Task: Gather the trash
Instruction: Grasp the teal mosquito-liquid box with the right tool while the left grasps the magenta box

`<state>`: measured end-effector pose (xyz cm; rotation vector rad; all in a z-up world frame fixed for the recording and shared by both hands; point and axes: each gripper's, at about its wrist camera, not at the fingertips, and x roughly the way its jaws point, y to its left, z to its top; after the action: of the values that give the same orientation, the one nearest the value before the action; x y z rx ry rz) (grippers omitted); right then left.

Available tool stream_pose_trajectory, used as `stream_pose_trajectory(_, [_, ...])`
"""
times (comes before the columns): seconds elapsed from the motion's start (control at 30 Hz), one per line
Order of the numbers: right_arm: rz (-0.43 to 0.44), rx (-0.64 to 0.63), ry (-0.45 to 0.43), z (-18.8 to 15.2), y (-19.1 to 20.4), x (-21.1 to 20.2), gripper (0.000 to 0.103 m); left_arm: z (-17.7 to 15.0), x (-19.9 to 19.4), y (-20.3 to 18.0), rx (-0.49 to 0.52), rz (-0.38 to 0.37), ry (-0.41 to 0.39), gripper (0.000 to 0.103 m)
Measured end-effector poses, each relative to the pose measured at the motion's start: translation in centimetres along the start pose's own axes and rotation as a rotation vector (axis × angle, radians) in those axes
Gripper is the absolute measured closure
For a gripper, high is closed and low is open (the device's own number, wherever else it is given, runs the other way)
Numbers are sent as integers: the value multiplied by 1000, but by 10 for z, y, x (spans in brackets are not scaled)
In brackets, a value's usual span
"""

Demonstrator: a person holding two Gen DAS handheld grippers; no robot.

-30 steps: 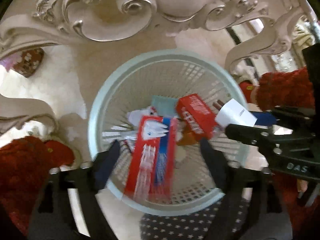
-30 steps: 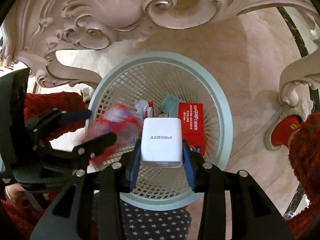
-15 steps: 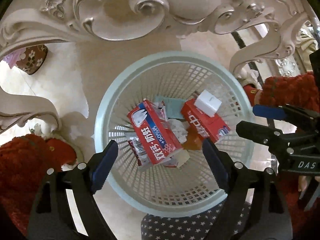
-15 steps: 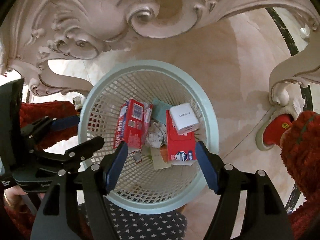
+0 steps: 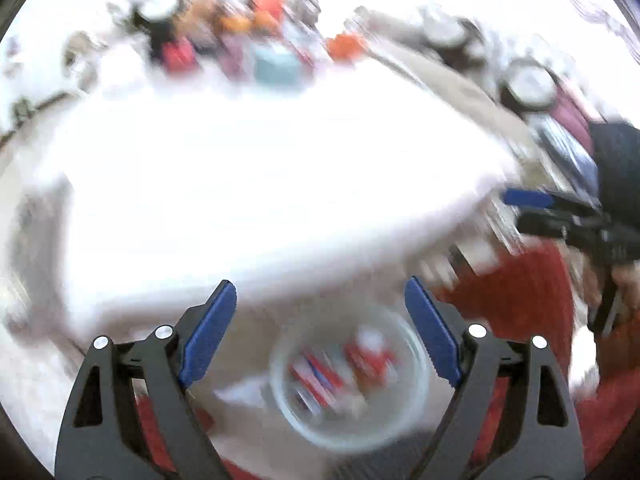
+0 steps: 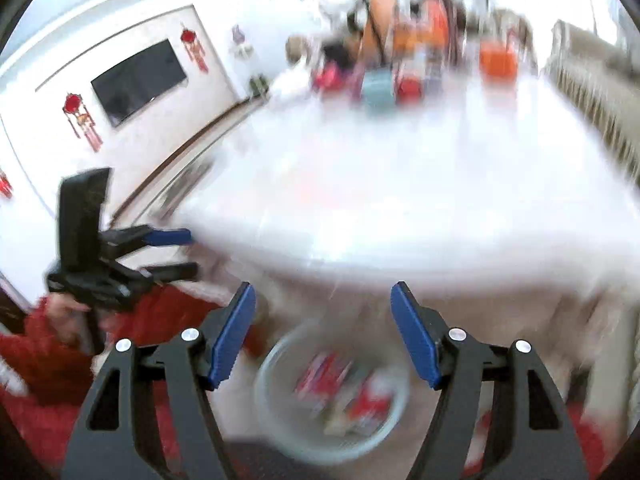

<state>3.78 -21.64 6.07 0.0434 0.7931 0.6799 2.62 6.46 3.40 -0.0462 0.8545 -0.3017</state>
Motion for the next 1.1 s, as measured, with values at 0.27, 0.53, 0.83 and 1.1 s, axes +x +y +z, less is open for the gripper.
stream_pose_trajectory(0.27, [-169, -155, -51, 127, -20, 108, 27, 177, 93, 75, -230, 146, -57, 19])
stream_pose_trajectory(0.53, [-167, -89, -2, 189, -47, 195, 27, 288, 205, 104, -282, 295, -2, 19])
stream_pose_trajectory(0.83, [-156, -14, 87, 210, -66, 237, 31, 312, 264, 128, -325, 304, 99, 19])
stream_pose_trajectory(1.1, [-173, 12, 104, 213, -63, 250, 55, 307, 283, 128, -293, 237, 129, 70])
